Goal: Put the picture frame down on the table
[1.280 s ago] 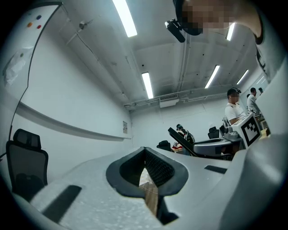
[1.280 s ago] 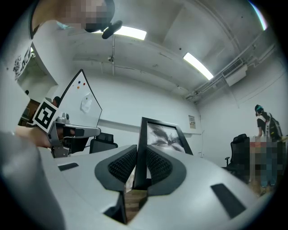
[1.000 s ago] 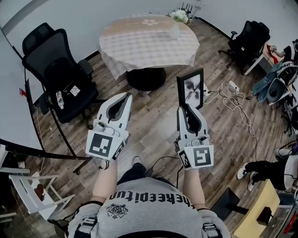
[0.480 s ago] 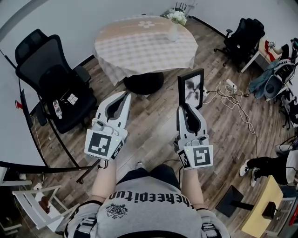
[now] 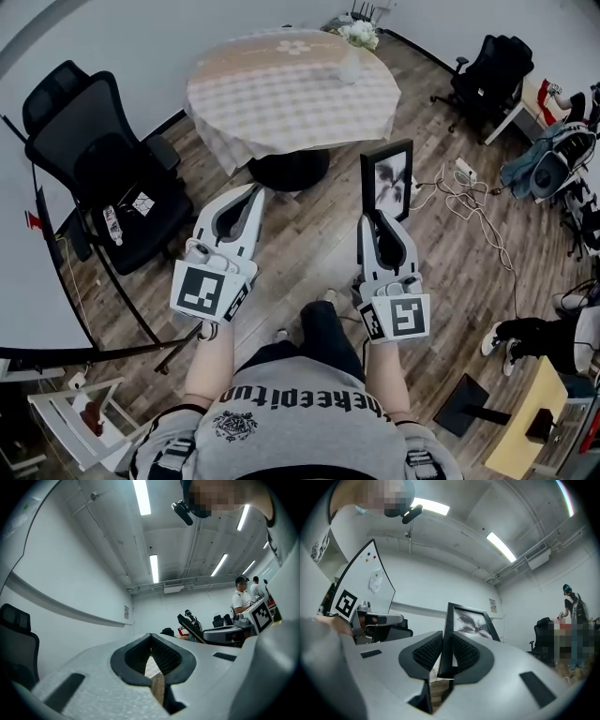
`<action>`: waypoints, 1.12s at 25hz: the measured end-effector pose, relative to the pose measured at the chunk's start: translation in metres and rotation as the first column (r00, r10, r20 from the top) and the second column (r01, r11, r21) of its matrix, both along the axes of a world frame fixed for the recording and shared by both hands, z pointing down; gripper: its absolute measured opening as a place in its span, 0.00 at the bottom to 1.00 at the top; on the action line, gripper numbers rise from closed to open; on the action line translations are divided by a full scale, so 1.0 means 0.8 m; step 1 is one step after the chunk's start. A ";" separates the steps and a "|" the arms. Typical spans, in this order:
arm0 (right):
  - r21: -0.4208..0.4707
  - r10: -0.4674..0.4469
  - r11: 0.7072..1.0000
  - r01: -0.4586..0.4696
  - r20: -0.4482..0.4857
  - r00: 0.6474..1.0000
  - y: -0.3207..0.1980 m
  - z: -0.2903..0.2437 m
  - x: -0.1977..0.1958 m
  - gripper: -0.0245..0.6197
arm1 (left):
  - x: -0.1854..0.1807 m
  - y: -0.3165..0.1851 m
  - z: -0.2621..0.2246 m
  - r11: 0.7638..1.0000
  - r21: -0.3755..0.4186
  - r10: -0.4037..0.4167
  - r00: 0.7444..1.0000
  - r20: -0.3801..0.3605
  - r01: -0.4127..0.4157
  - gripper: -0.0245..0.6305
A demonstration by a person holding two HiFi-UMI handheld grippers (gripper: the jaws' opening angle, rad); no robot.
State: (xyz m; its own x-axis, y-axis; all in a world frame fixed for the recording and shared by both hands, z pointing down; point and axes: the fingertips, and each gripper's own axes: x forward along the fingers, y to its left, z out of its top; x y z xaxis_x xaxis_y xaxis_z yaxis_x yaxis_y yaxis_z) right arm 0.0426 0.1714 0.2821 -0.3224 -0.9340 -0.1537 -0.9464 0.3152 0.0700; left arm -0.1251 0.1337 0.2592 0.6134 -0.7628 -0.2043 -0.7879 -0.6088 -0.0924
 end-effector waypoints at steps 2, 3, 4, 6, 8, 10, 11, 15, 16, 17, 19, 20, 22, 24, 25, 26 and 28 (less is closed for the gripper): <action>-0.001 -0.008 1.000 0.008 0.000 1.000 -0.012 0.002 0.000 0.15 | 0.000 -0.012 0.003 1.000 -0.005 -0.006 1.000 -0.001 0.006 0.06; -0.003 -0.011 1.000 0.011 0.000 1.000 -0.018 0.003 0.001 0.15 | 0.002 -0.017 0.004 1.000 -0.008 -0.008 1.000 -0.001 0.008 0.06; -0.005 -0.015 1.000 0.015 0.001 1.000 -0.024 0.004 0.003 0.15 | 0.005 -0.023 0.006 1.000 -0.010 -0.009 1.000 -0.001 0.009 0.06; -0.006 -0.020 1.000 0.020 0.001 1.000 -0.037 0.005 0.009 0.15 | 0.012 -0.035 0.007 1.000 -0.013 -0.010 1.000 0.000 0.010 0.06; -0.007 -0.026 1.000 0.026 0.002 1.000 -0.053 0.006 0.015 0.15 | 0.019 -0.049 0.008 1.000 -0.013 -0.015 1.000 0.001 0.015 0.06; -0.009 -0.034 0.999 0.034 0.000 0.999 -0.071 0.006 0.022 0.15 | 0.025 -0.065 0.008 1.000 -0.014 -0.023 1.000 0.001 0.023 0.06; -0.010 -0.039 0.999 0.039 -0.002 0.999 -0.080 0.006 0.025 0.15 | 0.028 -0.074 0.008 1.000 -0.015 -0.028 1.000 0.001 0.028 0.06; -0.010 -0.063 0.998 0.063 -0.007 0.998 -0.120 0.001 0.038 0.15 | 0.044 -0.109 0.004 0.999 -0.017 -0.046 0.999 -0.001 0.046 0.06; -0.010 -0.069 0.998 0.069 -0.008 0.998 -0.129 0.000 0.043 0.15 | 0.049 -0.118 0.002 0.999 -0.015 -0.050 0.999 -0.001 0.050 0.06; -0.010 -0.075 0.997 0.075 -0.009 0.997 -0.139 -0.002 0.048 0.15 | 0.054 -0.126 0.001 0.998 -0.013 -0.056 0.998 0.000 0.056 0.06; -0.009 -0.090 0.996 0.090 -0.009 0.996 -0.156 -0.003 0.057 0.15 | 0.064 -0.141 -0.001 0.998 -0.011 -0.068 0.998 0.000 0.068 0.06; -0.010 -0.097 0.995 0.097 -0.009 0.995 -0.164 -0.003 0.062 0.15 | 0.068 -0.148 -0.001 0.997 -0.012 -0.075 0.997 -0.001 0.075 0.06; -0.011 -0.110 0.994 0.110 -0.008 0.994 -0.181 -0.002 0.073 0.15 | 0.079 -0.162 0.000 0.996 -0.013 -0.087 0.996 0.000 0.087 0.06; -0.010 -0.121 0.993 0.121 -0.006 0.993 -0.196 -0.003 0.085 0.15 | 0.091 -0.175 -0.001 0.995 -0.014 -0.097 0.995 0.001 0.097 0.06; -0.009 -0.127 0.992 0.127 -0.005 0.992 -0.203 -0.004 0.091 0.15 | 0.097 -0.181 -0.001 0.995 -0.016 -0.102 0.995 -0.001 0.102 0.06; -0.008 -0.133 0.991 0.133 -0.004 0.991 -0.209 -0.004 0.098 0.15 | 0.103 -0.187 -0.001 0.994 -0.017 -0.107 0.994 -0.003 0.107 0.06; -0.006 -0.146 0.989 0.146 -0.002 0.989 -0.221 -0.005 0.110 0.15 | 0.116 -0.197 -0.001 0.993 -0.019 -0.119 0.993 -0.005 0.119 0.06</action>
State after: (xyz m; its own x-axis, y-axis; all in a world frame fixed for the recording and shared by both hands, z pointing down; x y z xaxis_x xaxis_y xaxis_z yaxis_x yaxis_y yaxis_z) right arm 0.1309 -0.0058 0.2781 -0.4557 -0.8778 -0.1479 -0.8901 0.4503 0.0701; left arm -0.0322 -0.0237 0.2585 0.5168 -0.8341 -0.1929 -0.8554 -0.5123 -0.0768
